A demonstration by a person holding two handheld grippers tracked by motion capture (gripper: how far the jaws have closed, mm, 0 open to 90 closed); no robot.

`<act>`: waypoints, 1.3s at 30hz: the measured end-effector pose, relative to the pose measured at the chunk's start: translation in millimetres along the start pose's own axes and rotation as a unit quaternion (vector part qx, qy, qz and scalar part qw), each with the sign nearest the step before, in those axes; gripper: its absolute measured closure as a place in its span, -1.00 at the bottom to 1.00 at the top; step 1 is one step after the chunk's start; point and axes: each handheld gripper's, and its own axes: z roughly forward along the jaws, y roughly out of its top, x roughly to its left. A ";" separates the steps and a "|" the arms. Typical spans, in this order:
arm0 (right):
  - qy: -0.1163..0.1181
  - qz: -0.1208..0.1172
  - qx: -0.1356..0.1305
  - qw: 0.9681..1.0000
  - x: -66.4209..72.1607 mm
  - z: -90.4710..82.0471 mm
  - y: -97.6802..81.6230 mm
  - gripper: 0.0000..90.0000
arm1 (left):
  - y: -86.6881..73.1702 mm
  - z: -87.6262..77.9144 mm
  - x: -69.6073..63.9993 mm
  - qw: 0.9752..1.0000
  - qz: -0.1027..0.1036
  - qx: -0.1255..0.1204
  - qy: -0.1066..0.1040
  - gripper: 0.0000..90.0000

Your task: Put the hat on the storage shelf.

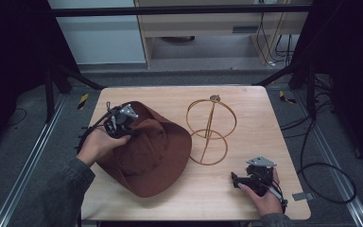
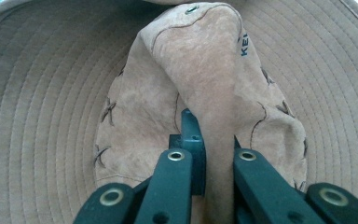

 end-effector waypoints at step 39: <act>-0.002 -0.002 0.002 1.000 -1.9 0.3 -0.2 -0.99 | 7.7 -128.8 -13.1 0.993 0.020 -0.113 0.010 0.97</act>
